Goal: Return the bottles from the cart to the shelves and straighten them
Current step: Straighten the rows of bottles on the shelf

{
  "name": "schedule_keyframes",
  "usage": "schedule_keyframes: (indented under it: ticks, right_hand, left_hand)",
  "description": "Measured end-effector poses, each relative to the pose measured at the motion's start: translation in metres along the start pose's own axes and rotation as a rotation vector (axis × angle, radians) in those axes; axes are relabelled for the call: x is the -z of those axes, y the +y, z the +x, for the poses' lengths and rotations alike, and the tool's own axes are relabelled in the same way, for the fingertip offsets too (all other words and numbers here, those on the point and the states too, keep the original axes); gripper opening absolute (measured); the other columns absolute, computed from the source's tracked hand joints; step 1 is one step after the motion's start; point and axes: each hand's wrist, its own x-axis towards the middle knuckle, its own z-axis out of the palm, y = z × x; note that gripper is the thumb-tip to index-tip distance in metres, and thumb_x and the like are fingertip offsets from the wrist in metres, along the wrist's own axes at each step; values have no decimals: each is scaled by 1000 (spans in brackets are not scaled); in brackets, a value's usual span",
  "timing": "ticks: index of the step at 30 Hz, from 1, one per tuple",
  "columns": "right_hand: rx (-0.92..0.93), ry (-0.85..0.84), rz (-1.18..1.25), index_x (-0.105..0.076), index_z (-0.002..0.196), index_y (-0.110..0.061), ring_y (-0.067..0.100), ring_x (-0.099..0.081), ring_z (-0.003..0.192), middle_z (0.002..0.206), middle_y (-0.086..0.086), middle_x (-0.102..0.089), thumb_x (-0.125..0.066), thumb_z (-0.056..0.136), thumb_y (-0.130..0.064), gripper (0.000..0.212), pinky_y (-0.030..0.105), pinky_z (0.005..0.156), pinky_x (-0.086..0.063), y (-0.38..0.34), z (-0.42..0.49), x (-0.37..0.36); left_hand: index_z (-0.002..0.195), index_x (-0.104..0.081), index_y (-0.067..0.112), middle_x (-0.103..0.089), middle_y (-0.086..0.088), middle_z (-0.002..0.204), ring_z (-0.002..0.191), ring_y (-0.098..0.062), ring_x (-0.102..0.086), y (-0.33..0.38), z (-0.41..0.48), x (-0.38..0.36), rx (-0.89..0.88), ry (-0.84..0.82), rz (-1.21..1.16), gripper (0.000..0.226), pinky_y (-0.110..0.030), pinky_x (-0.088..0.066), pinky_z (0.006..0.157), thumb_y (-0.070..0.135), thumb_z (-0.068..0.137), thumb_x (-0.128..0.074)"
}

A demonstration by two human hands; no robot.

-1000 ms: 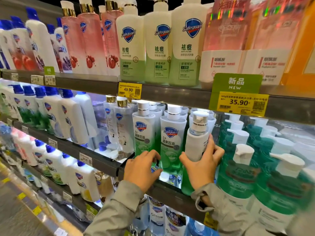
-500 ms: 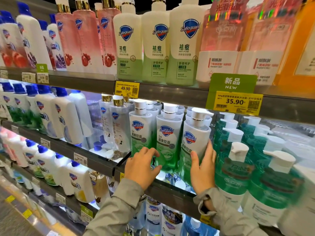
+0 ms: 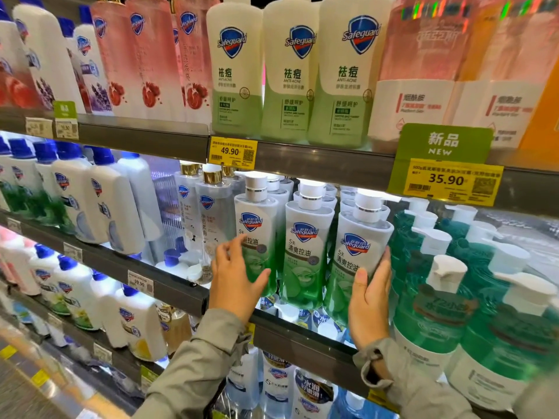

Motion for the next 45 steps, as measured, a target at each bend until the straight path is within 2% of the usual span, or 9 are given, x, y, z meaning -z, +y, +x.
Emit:
schedule_keyframes:
  ticks: [4,8,10,14,18,24,30,36,45]
  right_hand:
    - [-11,12,45,-8,146,-32,9,-30,132,153,2,-23,-38,100,-14,58,23,107,-28,1,-2,-3]
    - [3,19,65,-11,135,-46,14,-36,130,146,-3,-29,-44,99,-22,55,29,107,-32,4,-2,-3]
    - [-2,21,82,-12,135,-45,15,-36,131,147,-3,-29,-39,95,-26,52,25,105,-34,6,-2,-3]
    - [2,30,103,-12,137,-46,18,-38,133,150,1,-30,-38,89,-35,56,36,109,-36,12,-1,-6]
    - [23,33,108,-12,137,-58,18,-37,135,152,0,-29,-38,96,-42,51,41,110,-35,18,-1,-6]
    - [28,-3,109,-12,143,-44,15,-37,135,152,-1,-30,-38,91,-36,58,39,111,-35,20,0,-2]
    - [18,-14,106,-14,129,-72,11,-37,135,152,-8,-32,-41,84,-61,54,40,111,-35,19,-1,1]
    - [0,-52,101,-9,131,-59,6,-35,133,153,-12,-26,-37,89,-40,54,23,104,-34,8,-18,4]
    - [-16,-121,66,-9,137,-54,9,-37,132,149,-13,-30,-38,87,-41,59,32,108,-34,-4,-28,9]
  left_hand:
    - [145,-19,11,-25,-14,140,133,-28,-28,-4,9,-6,64,27,-132,91,-34,-28,110,23,75,-77]
    - [147,-12,11,-25,-12,144,133,-25,-30,-10,25,-22,99,-32,-271,102,-34,-27,111,22,72,-81]
    - [145,-13,10,-28,-12,144,132,-25,-31,-13,33,-31,99,-14,-295,102,-34,-29,111,19,71,-82]
    - [144,-17,6,-33,-14,142,127,-27,-39,-20,39,-43,112,42,-292,94,-28,-33,103,13,74,-79]
    - [145,-17,10,-36,-13,141,122,-30,-45,-26,38,-49,107,63,-232,95,-40,-41,102,18,73,-78]
    - [144,-16,10,-38,-14,137,120,-31,-46,-24,38,-45,117,45,-167,96,-43,-42,101,21,73,-79]
    - [146,-8,5,-31,-17,139,126,-32,-39,-23,37,-41,94,21,-90,100,-42,-38,104,24,76,-76]
    - [146,-6,4,-28,-18,142,130,-34,-36,-25,32,-33,102,-9,-78,102,-44,-36,107,25,76,-76]
    - [147,-3,3,-27,-20,143,130,-37,-37,-25,24,-19,105,-31,-54,104,-47,-36,107,25,76,-76]
